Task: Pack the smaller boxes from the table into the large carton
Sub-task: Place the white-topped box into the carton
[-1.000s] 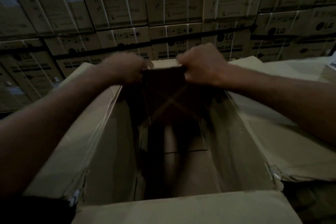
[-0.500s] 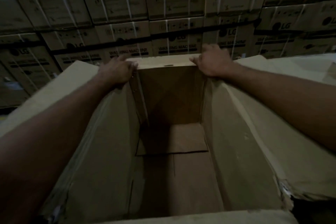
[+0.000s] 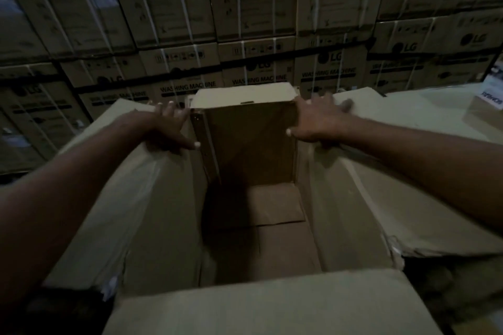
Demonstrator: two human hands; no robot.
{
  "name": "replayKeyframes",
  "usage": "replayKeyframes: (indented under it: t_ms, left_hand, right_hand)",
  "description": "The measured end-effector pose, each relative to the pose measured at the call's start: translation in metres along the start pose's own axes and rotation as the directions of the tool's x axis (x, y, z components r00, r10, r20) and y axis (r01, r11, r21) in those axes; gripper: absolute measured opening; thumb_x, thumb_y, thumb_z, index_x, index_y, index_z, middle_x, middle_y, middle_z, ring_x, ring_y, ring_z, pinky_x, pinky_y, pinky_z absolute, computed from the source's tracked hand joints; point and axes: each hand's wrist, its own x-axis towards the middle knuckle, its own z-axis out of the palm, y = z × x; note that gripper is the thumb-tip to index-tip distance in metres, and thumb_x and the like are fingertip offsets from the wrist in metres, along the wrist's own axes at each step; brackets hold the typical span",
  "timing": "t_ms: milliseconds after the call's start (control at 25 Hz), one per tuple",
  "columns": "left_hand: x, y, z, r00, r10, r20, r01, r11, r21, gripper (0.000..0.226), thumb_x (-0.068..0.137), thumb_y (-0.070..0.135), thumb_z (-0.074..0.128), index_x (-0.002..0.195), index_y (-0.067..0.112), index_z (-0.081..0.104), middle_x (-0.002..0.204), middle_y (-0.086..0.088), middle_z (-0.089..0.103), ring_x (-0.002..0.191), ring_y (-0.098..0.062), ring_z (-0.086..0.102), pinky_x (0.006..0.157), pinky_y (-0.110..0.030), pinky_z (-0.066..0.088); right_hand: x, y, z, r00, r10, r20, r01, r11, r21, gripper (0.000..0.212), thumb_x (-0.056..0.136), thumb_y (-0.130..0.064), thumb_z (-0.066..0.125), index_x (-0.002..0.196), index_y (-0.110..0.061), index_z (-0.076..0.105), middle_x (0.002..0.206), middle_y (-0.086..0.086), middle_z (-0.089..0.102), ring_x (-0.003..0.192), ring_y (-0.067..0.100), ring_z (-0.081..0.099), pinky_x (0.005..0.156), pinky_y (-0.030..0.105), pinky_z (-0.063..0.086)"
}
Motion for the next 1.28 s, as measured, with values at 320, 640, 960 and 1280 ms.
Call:
replayKeyframes:
  t_ms: [320, 640, 960, 1280]
  left_hand:
    - [-0.111, 0.014, 0.037, 0.992, 0.026, -0.122, -0.020, 0.999, 0.050, 0.101, 0.095, 0.062, 0.053, 0.161, 0.021, -0.012, 0.169, -0.007, -0.013, 0.156, -0.030, -0.008, 0.122, -0.061, 0.006]
    - [-0.168, -0.006, 0.087, 0.956, 0.107, -0.275, -0.086, 0.992, 0.088, 0.077, 0.103, 0.049, 0.036, 0.163, 0.018, -0.002, 0.171, -0.001, -0.002, 0.157, -0.021, 0.001, 0.123, -0.051, 0.008]
    - [-0.265, 0.019, 0.061, 0.984, 0.091, -0.155, -0.153, 0.877, -0.456, 0.081, 0.096, 0.042, 0.065, 0.161, 0.018, 0.023, 0.164, -0.012, 0.028, 0.150, -0.031, 0.029, 0.121, -0.046, 0.027]
    - [-0.413, 0.176, 0.090, 0.759, -0.142, -0.635, -0.447, 0.596, -0.667, 0.027, 0.099, 0.031, 0.064, 0.124, 0.025, 0.070, 0.117, 0.007, 0.070, 0.100, -0.004, 0.063, 0.077, -0.020, 0.045]
  right_hand:
    - [-0.093, 0.008, -0.005, 0.998, 0.054, 0.025, -0.054, 0.998, -0.017, 0.079, 0.095, -0.030, 0.051, 0.162, -0.023, 0.010, 0.171, 0.010, 0.006, 0.156, 0.038, 0.005, 0.118, 0.072, 0.007]
    - [-0.200, 0.046, 0.012, 0.997, -0.072, -0.030, 0.070, 0.996, -0.051, 0.082, 0.093, -0.026, 0.045, 0.164, -0.017, 0.004, 0.172, 0.007, -0.001, 0.158, 0.027, 0.001, 0.126, 0.052, 0.004]
    - [-0.263, 0.056, -0.032, 0.965, -0.223, -0.138, 0.262, 0.834, 0.486, 0.045, 0.097, -0.010, 0.056, 0.141, -0.019, 0.060, 0.144, 0.002, 0.059, 0.108, 0.017, 0.067, 0.090, 0.030, 0.052]
    - [-0.359, 0.162, 0.001, 0.900, -0.173, -0.401, 0.392, 0.722, 0.569, 0.023, 0.095, -0.020, 0.065, 0.113, -0.030, 0.075, 0.120, -0.005, 0.073, 0.109, 0.013, 0.064, 0.087, 0.026, 0.048]
